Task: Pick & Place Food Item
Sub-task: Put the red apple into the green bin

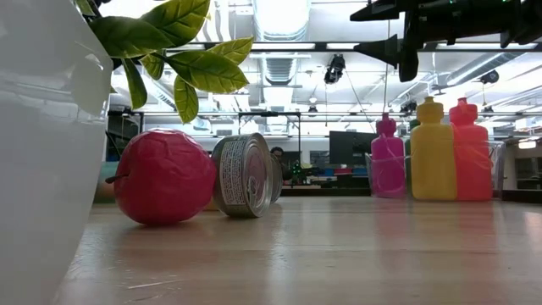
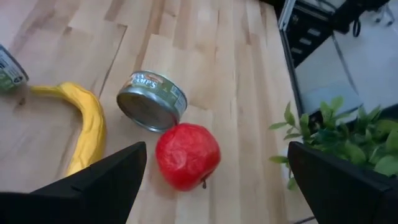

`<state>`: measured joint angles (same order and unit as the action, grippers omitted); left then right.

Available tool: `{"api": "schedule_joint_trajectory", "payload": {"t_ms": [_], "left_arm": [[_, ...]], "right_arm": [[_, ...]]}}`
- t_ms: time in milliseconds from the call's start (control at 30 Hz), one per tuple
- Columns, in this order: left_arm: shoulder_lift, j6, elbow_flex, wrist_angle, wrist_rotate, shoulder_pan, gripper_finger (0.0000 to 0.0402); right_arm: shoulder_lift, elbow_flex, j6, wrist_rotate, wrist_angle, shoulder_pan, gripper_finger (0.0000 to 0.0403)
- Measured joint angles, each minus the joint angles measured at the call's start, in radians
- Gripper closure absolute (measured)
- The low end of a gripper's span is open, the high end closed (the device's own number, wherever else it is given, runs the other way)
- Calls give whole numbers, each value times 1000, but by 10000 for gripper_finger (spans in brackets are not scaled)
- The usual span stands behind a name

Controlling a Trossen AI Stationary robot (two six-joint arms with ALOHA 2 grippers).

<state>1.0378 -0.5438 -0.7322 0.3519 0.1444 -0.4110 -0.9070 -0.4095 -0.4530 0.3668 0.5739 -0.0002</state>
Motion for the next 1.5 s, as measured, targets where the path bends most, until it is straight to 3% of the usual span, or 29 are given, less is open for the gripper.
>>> {"api": "schedule_joint_trajectory", "payload": {"t_ms": [200,500,1000,1500], "left_arm": [[12,58,0,-13,-8,0,9],[126,123,0,-12,-83,0,9],[184,217,2,-180,-85,0,9],[392,223,3,-263,-123,46,9]], "right_arm": [[0,0,0,0,0,0,126],[0,0,0,0,0,0,126],[0,0,0,0,-1,0,126],[0,0,0,0,-1,0,126]]}}
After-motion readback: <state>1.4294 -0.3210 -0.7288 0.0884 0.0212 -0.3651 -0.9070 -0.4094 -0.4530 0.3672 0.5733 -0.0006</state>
